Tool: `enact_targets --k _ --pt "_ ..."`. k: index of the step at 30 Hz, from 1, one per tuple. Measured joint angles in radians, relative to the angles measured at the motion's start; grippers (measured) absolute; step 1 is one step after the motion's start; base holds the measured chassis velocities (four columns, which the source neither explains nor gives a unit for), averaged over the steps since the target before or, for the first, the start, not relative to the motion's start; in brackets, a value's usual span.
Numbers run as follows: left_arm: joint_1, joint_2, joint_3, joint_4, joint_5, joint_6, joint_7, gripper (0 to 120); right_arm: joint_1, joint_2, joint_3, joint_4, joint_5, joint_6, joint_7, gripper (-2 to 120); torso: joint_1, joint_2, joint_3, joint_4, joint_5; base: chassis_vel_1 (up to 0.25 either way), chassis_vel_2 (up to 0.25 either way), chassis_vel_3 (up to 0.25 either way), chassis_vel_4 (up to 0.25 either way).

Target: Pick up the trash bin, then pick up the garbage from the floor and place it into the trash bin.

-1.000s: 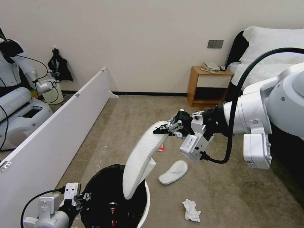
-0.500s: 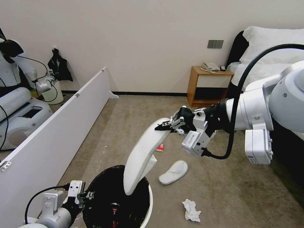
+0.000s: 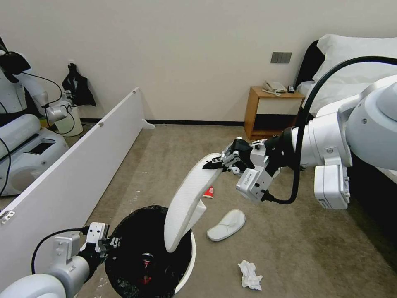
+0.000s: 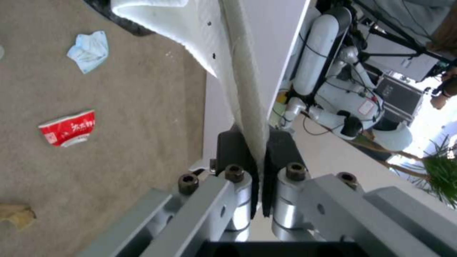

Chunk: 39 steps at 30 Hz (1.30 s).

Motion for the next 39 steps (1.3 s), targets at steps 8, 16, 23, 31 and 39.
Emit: enact_targets --k 8,16,23,31,39 --pt "-0.017 0.008 0.003 0.002 -0.013 0.0 -0.001 2 -0.027 -0.039 0.017 -0.012 0.001 -0.001 0.003 1 0.0 0.0 0.0 -0.0001 0.0 0.0 0.0 0.0 0.0" --pt "0.003 0.008 -0.007 -0.007 -0.011 0.0 -0.001 2 -0.097 -0.129 0.071 -0.042 0.008 -0.001 0.002 1 0.0 0.0 0.0 0.0002 -0.0002 0.0 0.0 0.0 0.0" --pt "0.024 0.006 -0.013 -0.019 -0.007 0.0 -0.001 2 -0.127 -0.163 0.091 -0.056 0.008 -0.004 0.002 1 0.0 0.0 0.0 0.0 0.0 0.0 0.0 0.0 0.0" --pt "0.032 0.009 -0.009 -0.028 -0.006 0.0 -0.001 2 -0.149 -0.2 0.115 -0.073 0.017 -0.009 0.005 1 0.0 0.0 0.0 -0.0002 0.0 0.0 0.0 0.0 0.0" --pt "0.044 0.009 -0.003 -0.041 -0.004 0.0 -0.002 2 -0.173 -0.23 0.138 -0.091 0.017 -0.01 0.005 1 0.0 0.0 0.0 -0.0001 0.0001 0.0 0.0 0.0 0.0"
